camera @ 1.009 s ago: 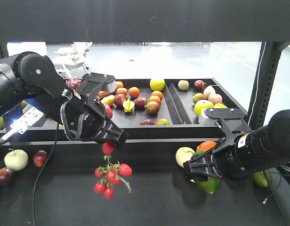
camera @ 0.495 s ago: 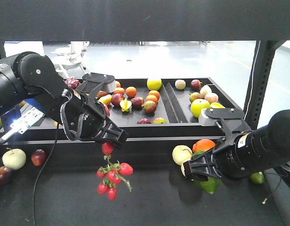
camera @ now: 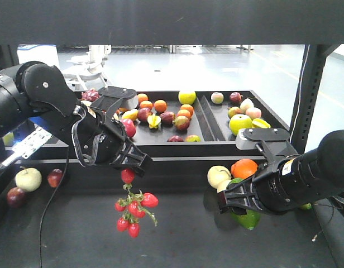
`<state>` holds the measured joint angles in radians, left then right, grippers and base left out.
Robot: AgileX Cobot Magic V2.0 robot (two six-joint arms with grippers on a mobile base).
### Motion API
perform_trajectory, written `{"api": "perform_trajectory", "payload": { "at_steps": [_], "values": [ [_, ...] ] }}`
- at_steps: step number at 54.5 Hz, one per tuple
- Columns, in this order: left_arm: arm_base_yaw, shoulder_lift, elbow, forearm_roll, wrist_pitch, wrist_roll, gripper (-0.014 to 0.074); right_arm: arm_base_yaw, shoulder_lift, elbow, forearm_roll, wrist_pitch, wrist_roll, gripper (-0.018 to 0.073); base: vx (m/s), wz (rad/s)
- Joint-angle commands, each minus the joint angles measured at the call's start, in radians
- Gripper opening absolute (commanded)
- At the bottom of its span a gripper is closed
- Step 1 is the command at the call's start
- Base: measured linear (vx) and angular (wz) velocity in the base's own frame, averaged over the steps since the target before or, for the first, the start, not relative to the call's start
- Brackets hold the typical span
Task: Pick snacks and fruit into basket
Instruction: 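Drive the base backward away from the fruit table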
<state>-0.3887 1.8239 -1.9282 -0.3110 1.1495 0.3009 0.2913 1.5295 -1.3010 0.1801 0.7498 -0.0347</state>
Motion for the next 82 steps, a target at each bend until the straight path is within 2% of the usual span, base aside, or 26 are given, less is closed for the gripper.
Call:
{"api": "perform_trajectory", "payload": {
  "at_steps": [1,82],
  "values": [
    [0.000,-0.057,-0.029,-0.025,-0.053,-0.006,-0.0006,-0.005,-0.044,-0.029,0.004,-0.059,-0.004,-0.0008,-0.10,0.06],
    [0.000,-0.055,-0.029,-0.025,-0.057,-0.006,-0.0006,-0.005,-0.044,-0.029,0.004,-0.057,-0.004,-0.0008,-0.12,0.01]
  ]
}}
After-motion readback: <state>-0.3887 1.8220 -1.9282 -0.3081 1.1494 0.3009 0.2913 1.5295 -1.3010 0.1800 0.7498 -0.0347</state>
